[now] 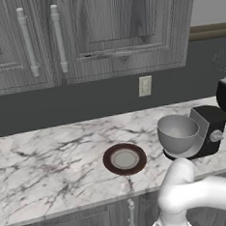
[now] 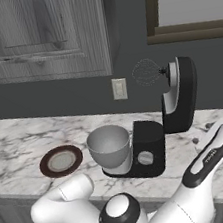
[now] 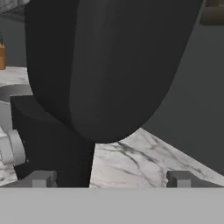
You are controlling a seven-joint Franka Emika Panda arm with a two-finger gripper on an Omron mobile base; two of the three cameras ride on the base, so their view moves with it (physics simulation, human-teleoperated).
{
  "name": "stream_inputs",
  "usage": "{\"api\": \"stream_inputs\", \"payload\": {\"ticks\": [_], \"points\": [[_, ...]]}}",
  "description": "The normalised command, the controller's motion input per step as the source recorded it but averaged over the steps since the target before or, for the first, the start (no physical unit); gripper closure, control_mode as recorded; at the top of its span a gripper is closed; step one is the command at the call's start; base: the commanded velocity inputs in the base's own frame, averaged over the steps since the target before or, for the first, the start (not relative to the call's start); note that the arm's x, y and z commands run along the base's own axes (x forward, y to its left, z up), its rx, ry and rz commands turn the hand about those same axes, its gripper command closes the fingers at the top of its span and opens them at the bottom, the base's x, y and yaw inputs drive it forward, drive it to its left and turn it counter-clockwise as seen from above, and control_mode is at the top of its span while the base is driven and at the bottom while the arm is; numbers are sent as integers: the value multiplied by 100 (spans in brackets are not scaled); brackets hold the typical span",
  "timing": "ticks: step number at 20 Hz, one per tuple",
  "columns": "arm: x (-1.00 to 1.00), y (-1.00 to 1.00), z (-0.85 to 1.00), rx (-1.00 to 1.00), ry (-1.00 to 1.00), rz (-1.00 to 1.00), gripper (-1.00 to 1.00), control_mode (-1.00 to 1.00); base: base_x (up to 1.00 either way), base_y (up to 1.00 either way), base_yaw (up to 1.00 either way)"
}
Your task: Add butter and sugar cubes to the stand mixer bowl and then turn on the stand mixer to begin making frosting.
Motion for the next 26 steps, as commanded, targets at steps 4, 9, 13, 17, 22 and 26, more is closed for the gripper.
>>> {"api": "stream_inputs", "payload": {"ticks": [4, 9, 13, 17, 22, 26], "points": [[4, -4, 32, 0, -5, -1, -100, -100, 0, 0, 0], [0, -1, 32, 0, -6, 0, -100, -100, 0, 0, 0], [8, 0, 31, 0, -2, 1, -100, -100, 0, 0, 0], [9, 0, 25, 0, -1, 1, -100, -100, 0, 0, 0], [1, 4, 26, 0, -5, 7, -100, -100, 0, 0, 0], [3, 20, 22, 0, -3, 13, -100, -100, 0, 0, 0]]}}
